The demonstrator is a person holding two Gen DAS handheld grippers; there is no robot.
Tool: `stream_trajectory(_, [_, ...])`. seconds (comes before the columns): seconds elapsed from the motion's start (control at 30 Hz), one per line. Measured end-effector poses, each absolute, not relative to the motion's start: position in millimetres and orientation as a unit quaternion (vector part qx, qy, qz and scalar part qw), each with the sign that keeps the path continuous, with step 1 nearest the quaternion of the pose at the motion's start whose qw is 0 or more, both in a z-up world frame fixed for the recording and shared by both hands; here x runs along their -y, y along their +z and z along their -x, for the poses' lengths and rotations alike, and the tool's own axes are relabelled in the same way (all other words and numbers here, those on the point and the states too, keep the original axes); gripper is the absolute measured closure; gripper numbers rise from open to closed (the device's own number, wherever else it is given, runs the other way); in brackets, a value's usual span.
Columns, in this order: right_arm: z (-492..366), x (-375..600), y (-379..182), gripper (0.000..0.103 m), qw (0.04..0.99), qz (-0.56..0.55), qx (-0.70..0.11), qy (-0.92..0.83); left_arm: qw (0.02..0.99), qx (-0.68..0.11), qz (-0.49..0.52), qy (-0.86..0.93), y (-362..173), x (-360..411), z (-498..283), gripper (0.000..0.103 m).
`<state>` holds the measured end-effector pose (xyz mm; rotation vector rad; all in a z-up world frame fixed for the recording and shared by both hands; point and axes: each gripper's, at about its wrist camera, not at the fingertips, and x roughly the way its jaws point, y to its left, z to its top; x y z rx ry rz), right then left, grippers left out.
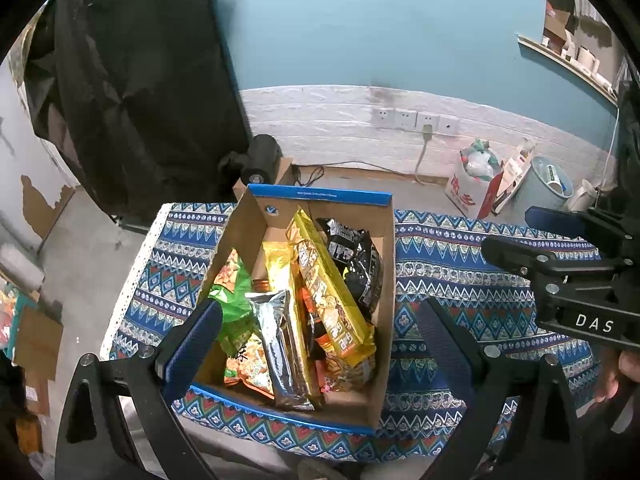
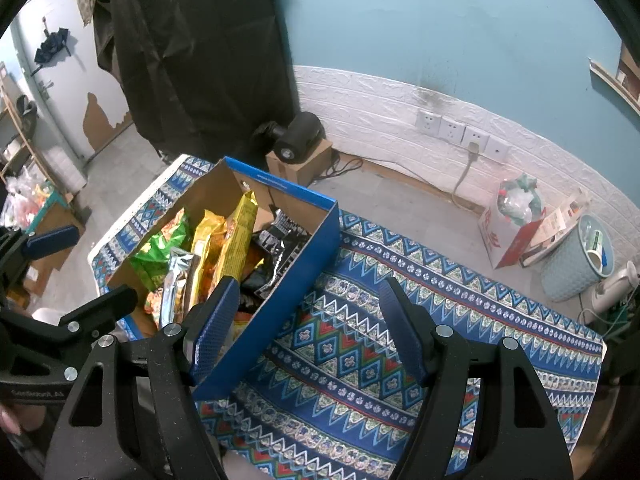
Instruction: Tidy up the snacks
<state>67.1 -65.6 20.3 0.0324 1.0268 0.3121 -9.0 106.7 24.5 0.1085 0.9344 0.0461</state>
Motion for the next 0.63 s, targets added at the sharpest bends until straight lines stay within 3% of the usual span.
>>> stream_trajectory(0.63, [-68.2, 66.6, 22.1, 0.031, 0.860, -0.016, -0.488, 0.148, 0.891, -0.452, -0.036, 0.025, 23.5, -112.4, 11.5, 0.004])
